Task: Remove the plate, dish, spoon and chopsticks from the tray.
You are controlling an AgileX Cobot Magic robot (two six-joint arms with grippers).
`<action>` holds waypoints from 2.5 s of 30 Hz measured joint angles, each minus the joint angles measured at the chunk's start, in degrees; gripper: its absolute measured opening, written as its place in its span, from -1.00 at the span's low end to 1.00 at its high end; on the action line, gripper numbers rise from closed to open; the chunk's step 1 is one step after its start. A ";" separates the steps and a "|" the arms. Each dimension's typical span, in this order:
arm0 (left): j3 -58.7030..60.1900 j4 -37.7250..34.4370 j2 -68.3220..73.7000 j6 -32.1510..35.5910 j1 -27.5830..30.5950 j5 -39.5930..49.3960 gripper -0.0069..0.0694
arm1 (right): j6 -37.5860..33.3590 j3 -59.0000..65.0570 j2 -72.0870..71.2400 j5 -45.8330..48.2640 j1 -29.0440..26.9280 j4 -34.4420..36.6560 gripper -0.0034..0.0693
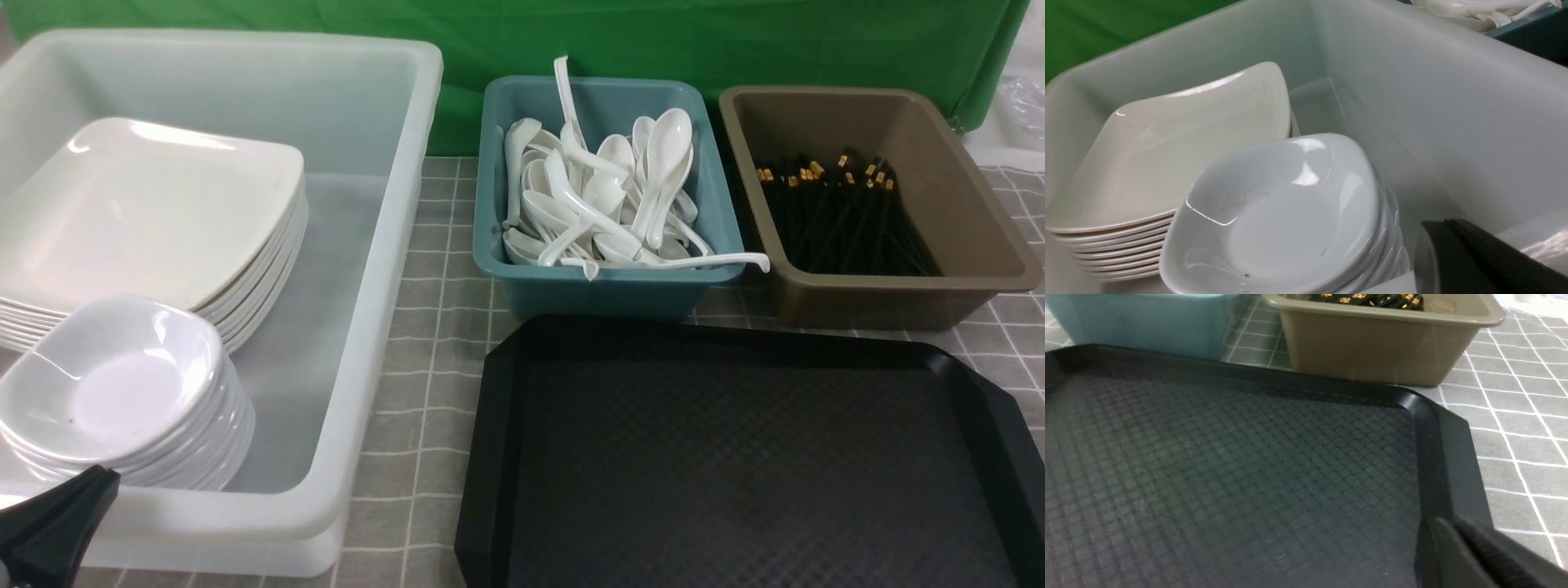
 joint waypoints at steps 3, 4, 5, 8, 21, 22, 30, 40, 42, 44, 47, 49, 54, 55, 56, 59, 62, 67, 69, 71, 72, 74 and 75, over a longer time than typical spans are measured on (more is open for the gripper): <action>0.08 0.25 0.04 0.00 0.00 -1.13 -0.80 | 0.08 0.00 0.00 0.00 0.00 0.00 -0.67; 0.45 0.43 0.04 0.00 0.00 -2.16 -0.80 | 0.08 0.00 0.00 0.00 0.00 0.00 -0.67; 0.78 0.36 0.06 -0.06 0.00 -3.84 -0.80 | 0.08 0.00 0.00 0.00 0.00 0.00 -0.66; 1.35 0.12 0.26 -1.92 0.00 -6.14 -0.79 | 0.08 0.00 0.00 0.00 0.00 0.00 -0.65; 2.20 19.79 -10.73 -37.87 15.00 -4.37 -0.79 | 0.03 0.00 0.00 0.00 0.00 0.00 -0.56; 2.20 20.50 -14.03 -39.50 16.71 0.04 -0.79 | 0.03 0.00 0.00 0.00 0.00 0.00 -0.55; 2.22 21.73 -17.38 -40.96 18.38 8.48 -0.78 | 0.03 0.00 -0.06 0.18 0.00 0.00 -0.48; 2.22 22.14 -17.38 -40.96 18.38 8.54 -0.76 | 0.03 0.00 -0.06 0.22 0.00 0.00 -0.41; 2.22 22.20 -17.38 -40.82 18.38 8.54 -0.76 | 0.03 0.00 -0.06 0.22 0.00 0.00 -0.40; 2.22 22.25 -17.38 -40.82 18.38 8.54 -0.76 | 0.03 0.00 -0.06 0.22 0.00 0.00 -0.40; 2.22 22.32 -17.38 -40.82 18.38 8.54 -0.76 | 0.03 0.00 -0.06 0.22 0.00 0.00 -0.38; 2.22 22.32 -17.38 -40.82 18.38 8.54 -0.76 | 0.03 0.00 -0.06 0.22 0.00 0.00 -0.37; 2.22 22.32 -17.38 -40.82 18.38 8.54 -0.76 | -0.02 0.00 -0.06 0.22 0.00 0.00 -0.35; 2.22 22.32 -17.38 -40.82 18.38 8.54 -0.76 | -0.02 0.00 -0.06 0.22 0.00 0.00 -0.34; 2.22 22.32 -17.38 -40.82 18.38 8.54 -0.76 | -0.02 0.00 -0.06 0.22 0.00 0.00 -0.33; 2.22 22.32 -17.38 -40.82 18.38 8.54 -0.76 | -0.02 0.00 -0.06 0.22 0.00 0.00 -0.31; 2.22 22.33 -17.38 -40.82 18.38 8.54 -0.76 | -0.02 0.00 -0.06 0.22 0.00 0.00 -0.30; 2.22 22.33 -17.38 -40.54 18.38 8.54 -0.76 | -0.02 0.00 -0.06 0.22 0.00 0.00 -0.27; 2.22 22.33 -17.38 -40.41 18.38 8.54 -0.76 | 0.05 0.00 -0.06 0.22 0.00 0.00 -0.26; 2.22 22.33 -17.38 -40.33 18.38 8.54 -0.76 | 0.05 0.00 -0.06 0.22 0.00 0.00 -0.26; 2.22 22.33 -17.38 -40.29 18.38 8.54 -0.76 | 0.05 0.00 -0.06 0.22 0.00 0.00 -0.26; 2.22 22.33 -17.38 -40.29 18.38 8.54 -0.76 | 0.05 0.00 -0.06 0.22 0.00 0.00 -0.26; 2.22 22.33 -17.38 -40.29 18.38 8.54 -0.76 | 0.05 0.00 -0.06 0.22 0.00 0.00 -0.26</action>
